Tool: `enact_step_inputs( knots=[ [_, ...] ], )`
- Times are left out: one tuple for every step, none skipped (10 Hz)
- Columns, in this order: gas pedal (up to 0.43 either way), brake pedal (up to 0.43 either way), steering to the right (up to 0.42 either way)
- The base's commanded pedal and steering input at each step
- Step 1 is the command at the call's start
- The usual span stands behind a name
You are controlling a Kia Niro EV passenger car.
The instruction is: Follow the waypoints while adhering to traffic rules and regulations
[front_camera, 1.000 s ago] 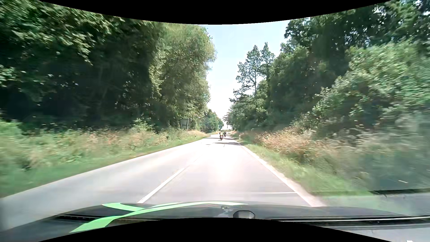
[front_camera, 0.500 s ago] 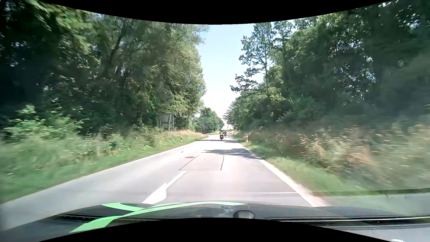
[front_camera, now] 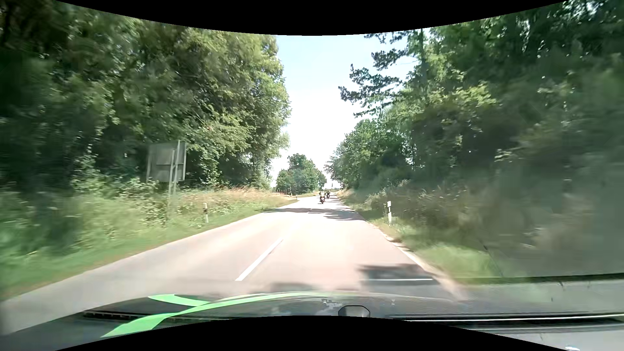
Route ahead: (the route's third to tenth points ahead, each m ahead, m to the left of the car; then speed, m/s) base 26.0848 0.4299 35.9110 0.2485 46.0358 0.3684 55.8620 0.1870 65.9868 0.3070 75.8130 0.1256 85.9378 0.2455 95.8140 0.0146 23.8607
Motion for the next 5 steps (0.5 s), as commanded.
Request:
enact_step_inputs(
  knots=[
    [0.268, 0.000, -0.003],
    [0.228, 0.000, -0.003],
    [0.209, 0.000, -0.003],
    [0.197, 0.000, -0.003],
    [0.197, 0.000, -0.003]
  ],
)
